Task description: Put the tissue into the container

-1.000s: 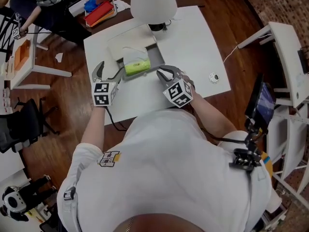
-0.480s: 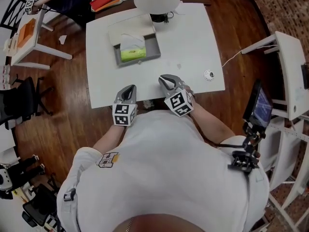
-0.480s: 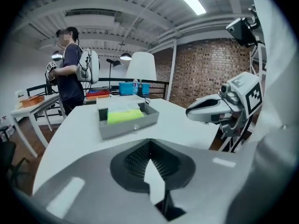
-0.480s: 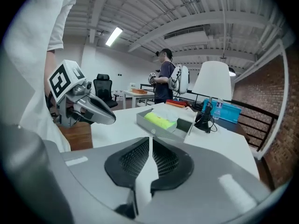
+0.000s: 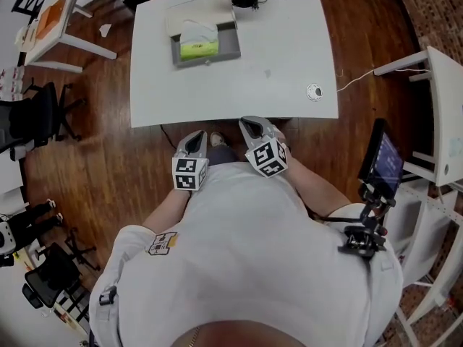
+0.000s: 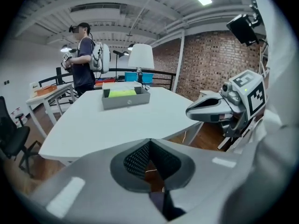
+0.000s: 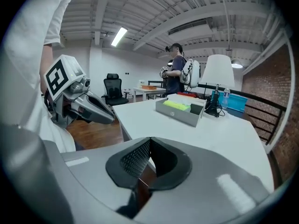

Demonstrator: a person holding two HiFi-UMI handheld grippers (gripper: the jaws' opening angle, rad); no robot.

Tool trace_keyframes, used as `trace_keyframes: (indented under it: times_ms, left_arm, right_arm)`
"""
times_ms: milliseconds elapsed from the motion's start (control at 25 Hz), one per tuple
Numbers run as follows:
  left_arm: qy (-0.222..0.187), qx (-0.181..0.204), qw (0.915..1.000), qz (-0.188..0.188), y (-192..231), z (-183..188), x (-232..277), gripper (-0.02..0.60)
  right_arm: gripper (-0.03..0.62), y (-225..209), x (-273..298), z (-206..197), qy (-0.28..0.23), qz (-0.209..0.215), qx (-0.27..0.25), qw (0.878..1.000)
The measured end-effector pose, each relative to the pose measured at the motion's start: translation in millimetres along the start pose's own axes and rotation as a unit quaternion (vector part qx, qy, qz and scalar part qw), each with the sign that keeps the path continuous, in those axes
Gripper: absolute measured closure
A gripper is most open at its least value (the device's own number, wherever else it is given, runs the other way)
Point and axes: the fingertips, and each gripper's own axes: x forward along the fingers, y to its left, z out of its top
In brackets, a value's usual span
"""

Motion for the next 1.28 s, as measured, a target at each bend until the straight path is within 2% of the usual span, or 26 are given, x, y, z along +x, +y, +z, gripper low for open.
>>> trace_keyframes:
  times_ms: [120, 320, 480, 680, 1280]
  left_arm:
    - [-0.002, 0.005, 1.0, -0.001, 3.3, -7.0, -6.8, 0.581]
    - [0.004, 0.038, 0.9989, -0.027, 4.0, -6.4, -17.6, 0.581]
    - [0.0, 0.035, 0.9988, -0.034, 15.4, -11.0, -20.7, 0.581]
    - [0.002, 0.049, 0.9977, -0.047, 13.8, -14.3, -27.0, 0.581]
    - [-0.004, 0.054, 0.9964, -0.065, 14.3, -25.2, -40.8, 0.581]
  right_arm:
    - [0.594, 11.6, -3.1, 2.5, -0.001, 0.002, -0.006, 1.0]
    - [0.594, 14.7, -2.1, 24.1, -0.013, -0.019, -0.011, 1.0]
    - [0.594, 21.9, 2.1, 36.7, -0.021, -0.033, -0.015, 0.999]
    - [0.594, 33.7, 0.6, 36.7, -0.016, -0.033, -0.026, 0.999]
    - [0.594, 47.4, -5.7, 42.5, -0.008, -0.052, -0.051, 0.997]
